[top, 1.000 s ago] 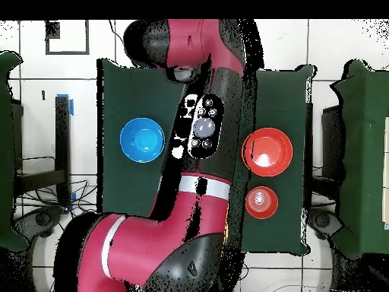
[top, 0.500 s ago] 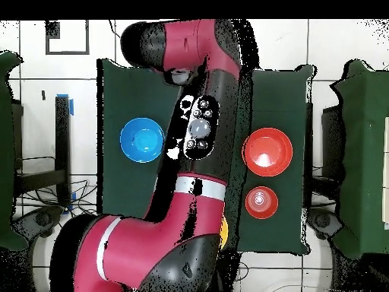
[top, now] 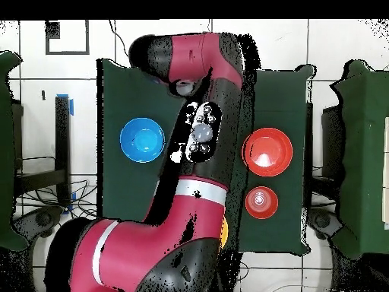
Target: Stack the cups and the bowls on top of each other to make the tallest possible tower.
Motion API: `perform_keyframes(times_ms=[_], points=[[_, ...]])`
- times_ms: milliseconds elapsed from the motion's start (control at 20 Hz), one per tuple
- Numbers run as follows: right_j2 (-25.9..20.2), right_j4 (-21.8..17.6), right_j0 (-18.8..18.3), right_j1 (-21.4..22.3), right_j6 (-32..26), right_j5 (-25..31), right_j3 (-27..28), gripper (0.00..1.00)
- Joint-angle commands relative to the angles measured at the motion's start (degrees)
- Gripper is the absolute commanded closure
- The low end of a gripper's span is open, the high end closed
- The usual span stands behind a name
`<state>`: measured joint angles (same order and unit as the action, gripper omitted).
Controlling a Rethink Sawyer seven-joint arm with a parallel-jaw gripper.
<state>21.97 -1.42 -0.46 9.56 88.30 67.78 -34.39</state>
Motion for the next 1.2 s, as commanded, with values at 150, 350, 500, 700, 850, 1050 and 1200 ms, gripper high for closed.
perform_keyframes(times_ms=[150,350,500,700,850,1050,1200], points=[[-2.9,-6.4,0.4,0.8,-5.5,-3.3,-9.6,1.00],[-3.3,-6.9,0.3,0.4,-4.9,-3.6,-8.9,1.00],[-3.5,-7.3,0.3,0.6,-4.6,-3.7,-9.0,1.00],[-3.7,-7.7,0.4,0.7,-3.9,-4.3,-9.2,1.00],[-4.0,-7.8,0.3,0.5,-3.7,-4.0,-8.6,1.00],[-4.1,-7.9,0.3,0.6,-3.6,-3.8,-8.5,1.00],[-4.1,-7.8,0.3,0.8,-3.5,-3.7,-8.6,1.00]])
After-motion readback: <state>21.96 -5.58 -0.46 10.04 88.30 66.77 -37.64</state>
